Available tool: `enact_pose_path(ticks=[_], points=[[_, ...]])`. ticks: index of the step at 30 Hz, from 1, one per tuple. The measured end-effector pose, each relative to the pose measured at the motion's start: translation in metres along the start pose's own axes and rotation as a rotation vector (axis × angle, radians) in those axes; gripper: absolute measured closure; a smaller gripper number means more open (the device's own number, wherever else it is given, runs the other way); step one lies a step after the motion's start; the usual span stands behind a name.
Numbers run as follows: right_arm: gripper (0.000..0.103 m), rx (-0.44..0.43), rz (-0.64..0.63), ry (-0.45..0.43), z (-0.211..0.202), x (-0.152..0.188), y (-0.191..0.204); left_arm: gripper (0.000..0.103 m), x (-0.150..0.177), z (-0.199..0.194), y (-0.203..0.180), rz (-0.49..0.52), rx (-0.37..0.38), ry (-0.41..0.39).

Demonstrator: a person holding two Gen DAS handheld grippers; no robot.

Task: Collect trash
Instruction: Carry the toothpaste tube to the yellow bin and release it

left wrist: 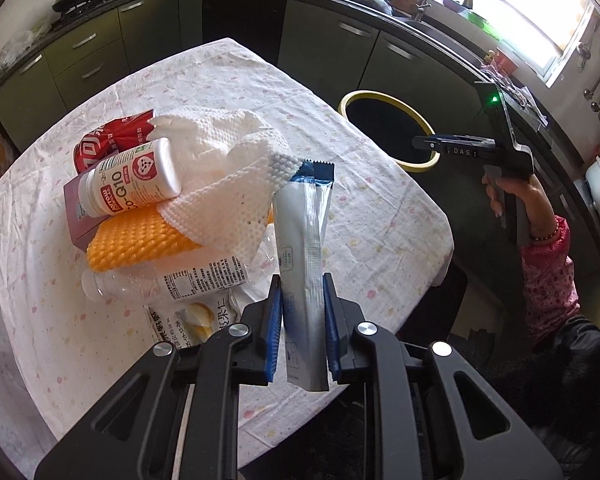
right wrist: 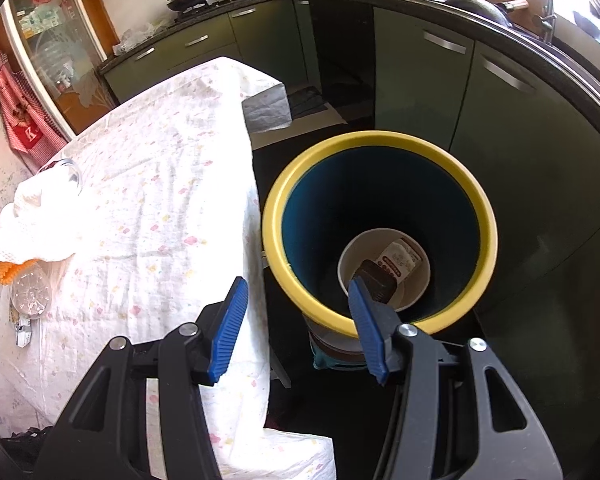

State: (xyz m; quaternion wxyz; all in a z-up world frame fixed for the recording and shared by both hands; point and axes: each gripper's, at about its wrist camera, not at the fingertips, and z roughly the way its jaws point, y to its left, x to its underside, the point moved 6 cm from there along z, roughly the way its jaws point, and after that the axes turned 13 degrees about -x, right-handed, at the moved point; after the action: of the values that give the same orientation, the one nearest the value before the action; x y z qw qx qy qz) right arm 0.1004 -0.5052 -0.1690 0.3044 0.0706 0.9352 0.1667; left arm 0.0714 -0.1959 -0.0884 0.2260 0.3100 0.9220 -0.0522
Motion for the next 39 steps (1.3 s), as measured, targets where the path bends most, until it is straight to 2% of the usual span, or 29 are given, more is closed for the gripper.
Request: enact_pose_path(ticks=[3, 7, 10, 14, 17, 22, 25, 27, 33, 39], points=[[0.053, -0.011, -0.034, 0.007, 0.001, -0.001, 0.015, 0.084, 0.008, -0.002, -0.001, 0.015, -0.002, 0.000], [0.039, -0.045, -0.110, 0.021, 0.002, -0.001, 0.039, 0.085, 0.009, -0.020, 0.004, 0.014, 0.000, -0.042], [0.039, -0.042, -0.155, 0.024, 0.000, -0.001, 0.054, 0.085, 0.001, -0.045, 0.014, -0.014, 0.047, -0.080], [0.039, -0.097, -0.207, 0.012, -0.004, -0.002, 0.076, 0.085, -0.022, -0.085, 0.032, -0.052, 0.079, -0.153], [0.039, -0.134, -0.262, -0.002, -0.010, -0.004, 0.100, 0.085, -0.039, -0.102, 0.044, -0.082, 0.120, -0.173], [0.039, -0.258, -0.394, -0.029, -0.021, -0.003, 0.150, 0.088, -0.055, -0.107, 0.047, -0.078, 0.106, -0.196], [0.039, -0.264, -0.456, -0.012, -0.018, 0.000, 0.172, 0.089, -0.056, -0.103, 0.045, -0.066, 0.089, -0.201], [0.039, -0.248, -0.465, -0.018, -0.023, 0.000, 0.173, 0.089, -0.057, -0.102, 0.042, -0.059, 0.085, -0.211], [0.039, -0.202, -0.379, -0.061, -0.048, -0.003, 0.138, 0.089, -0.071, -0.096, 0.024, 0.008, 0.080, -0.236], [0.038, -0.104, -0.304, -0.088, -0.072, 0.007, 0.098, 0.089, -0.113, -0.072, -0.004, 0.093, 0.103, -0.228]])
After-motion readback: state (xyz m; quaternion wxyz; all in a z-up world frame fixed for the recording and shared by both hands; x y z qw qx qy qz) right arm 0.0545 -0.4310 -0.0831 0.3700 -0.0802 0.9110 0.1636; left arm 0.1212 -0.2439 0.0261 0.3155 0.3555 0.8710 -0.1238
